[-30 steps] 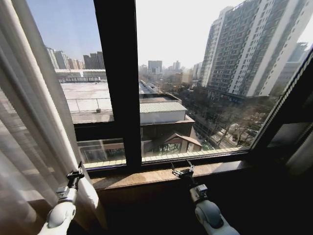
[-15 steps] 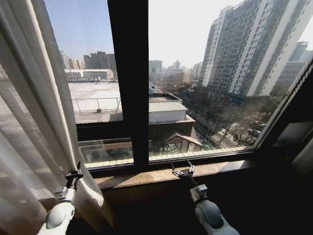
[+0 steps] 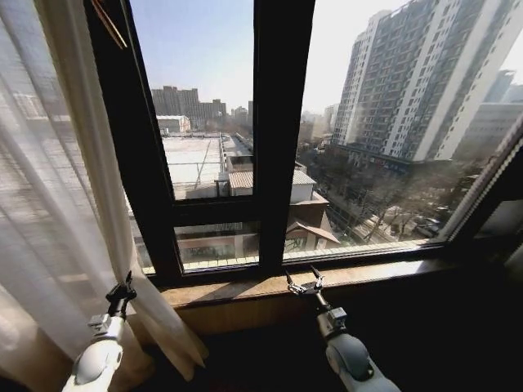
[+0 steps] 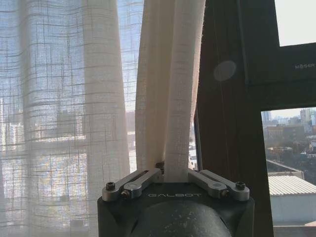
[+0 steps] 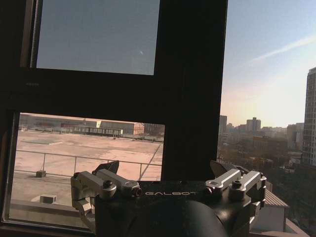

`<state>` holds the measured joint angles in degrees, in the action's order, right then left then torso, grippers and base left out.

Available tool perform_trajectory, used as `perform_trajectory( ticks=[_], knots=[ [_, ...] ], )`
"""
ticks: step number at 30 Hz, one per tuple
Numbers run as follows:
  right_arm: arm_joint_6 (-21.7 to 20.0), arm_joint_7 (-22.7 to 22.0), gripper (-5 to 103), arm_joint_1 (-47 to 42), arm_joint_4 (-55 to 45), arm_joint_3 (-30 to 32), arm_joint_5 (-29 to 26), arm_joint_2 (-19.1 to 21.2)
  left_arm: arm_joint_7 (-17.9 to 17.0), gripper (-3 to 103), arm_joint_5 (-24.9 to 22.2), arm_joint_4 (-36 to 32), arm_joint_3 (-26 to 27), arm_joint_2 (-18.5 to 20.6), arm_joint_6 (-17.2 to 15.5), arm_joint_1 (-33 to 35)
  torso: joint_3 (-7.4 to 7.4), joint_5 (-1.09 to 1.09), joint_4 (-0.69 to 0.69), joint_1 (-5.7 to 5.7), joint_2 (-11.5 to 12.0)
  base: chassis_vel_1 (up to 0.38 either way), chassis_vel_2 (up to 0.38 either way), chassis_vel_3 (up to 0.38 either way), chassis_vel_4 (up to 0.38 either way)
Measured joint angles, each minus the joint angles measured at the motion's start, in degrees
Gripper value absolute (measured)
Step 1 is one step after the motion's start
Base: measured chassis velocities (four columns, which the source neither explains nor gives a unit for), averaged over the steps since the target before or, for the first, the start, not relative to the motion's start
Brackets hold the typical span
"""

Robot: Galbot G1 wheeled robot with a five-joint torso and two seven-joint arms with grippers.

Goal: Open the curtains by pulling them apart, changing their state from closed to fully open.

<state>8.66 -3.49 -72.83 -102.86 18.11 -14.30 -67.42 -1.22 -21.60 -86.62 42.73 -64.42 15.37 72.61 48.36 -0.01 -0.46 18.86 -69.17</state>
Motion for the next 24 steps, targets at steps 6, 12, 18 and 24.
perform_trajectory(
  ticks=[6,12,18,24],
  knots=[
    [0.0,0.0,100,0.0,0.0,0.0,0.0,0.0,0.1,0,0.0,0.5,0.7,0.1,0.6,0.2,0.0,-0.01,0.0,0.0,0.0,0.463,0.248,-0.487,-0.238],
    [0.0,0.0,100,0.0,0.0,0.0,0.0,0.0,0.1,0,0.0,0.6,0.9,0.0,1.1,0.5,0.01,0.01,-0.01,0.01,0.0,0.428,0.259,-0.437,-0.277],
    [0.0,0.0,100,0.0,0.0,0.0,0.0,0.0,0.1,0,0.0,0.6,1.1,-0.2,1.6,0.7,0.01,0.01,-0.01,0.03,0.0,0.436,0.253,-0.422,-0.247],
    [0.0,0.0,100,0.0,0.0,0.0,0.0,0.0,0.2,0,0.0,0.8,1.2,-0.3,2.0,0.8,0.01,0.0,-0.01,0.02,0.0,0.45,0.266,-0.429,-0.263]
  ],
)
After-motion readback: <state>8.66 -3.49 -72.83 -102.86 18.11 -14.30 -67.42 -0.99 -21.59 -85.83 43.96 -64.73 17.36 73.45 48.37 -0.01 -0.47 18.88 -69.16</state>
